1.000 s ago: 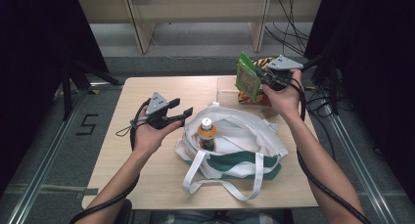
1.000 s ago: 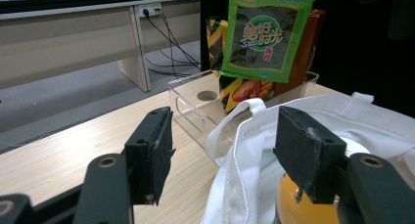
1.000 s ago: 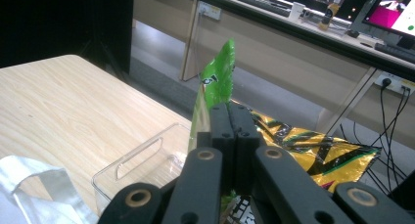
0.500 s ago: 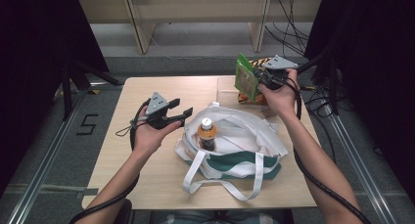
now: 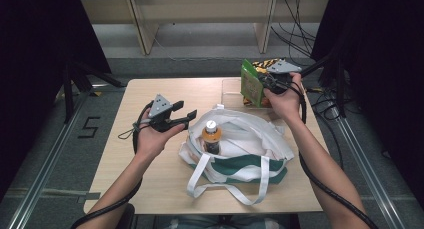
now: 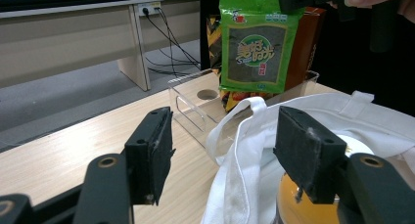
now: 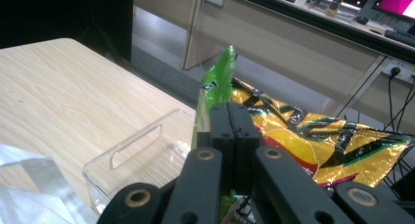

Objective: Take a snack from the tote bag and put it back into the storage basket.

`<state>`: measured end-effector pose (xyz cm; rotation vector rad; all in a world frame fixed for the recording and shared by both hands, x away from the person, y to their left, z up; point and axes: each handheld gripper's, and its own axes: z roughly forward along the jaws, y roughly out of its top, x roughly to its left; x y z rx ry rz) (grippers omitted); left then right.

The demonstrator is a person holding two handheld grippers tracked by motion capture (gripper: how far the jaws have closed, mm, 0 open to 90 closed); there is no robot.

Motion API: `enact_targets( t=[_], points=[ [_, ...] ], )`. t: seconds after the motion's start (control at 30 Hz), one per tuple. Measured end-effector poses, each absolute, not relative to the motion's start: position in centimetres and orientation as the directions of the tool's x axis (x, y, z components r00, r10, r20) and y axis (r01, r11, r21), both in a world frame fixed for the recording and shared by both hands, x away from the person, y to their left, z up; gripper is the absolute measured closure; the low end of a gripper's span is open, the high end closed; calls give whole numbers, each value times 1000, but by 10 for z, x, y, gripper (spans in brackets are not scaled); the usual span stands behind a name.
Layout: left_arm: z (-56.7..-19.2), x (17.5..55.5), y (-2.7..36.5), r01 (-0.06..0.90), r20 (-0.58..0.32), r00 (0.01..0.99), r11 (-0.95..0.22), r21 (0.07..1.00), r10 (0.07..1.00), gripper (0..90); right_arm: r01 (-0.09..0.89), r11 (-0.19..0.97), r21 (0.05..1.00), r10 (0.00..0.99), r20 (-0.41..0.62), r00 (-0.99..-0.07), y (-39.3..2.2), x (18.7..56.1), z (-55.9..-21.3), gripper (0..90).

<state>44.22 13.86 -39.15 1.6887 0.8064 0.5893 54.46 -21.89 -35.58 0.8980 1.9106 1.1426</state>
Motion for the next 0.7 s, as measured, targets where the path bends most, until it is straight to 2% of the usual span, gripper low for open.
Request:
enact_targets(
  t=[0.7],
  points=[
    [-392, 442, 138, 212, -24, 643, -148, 966, 765, 386, 221, 386, 896, 831, -234, -504, -227, 546, -364, 900]
  ],
)
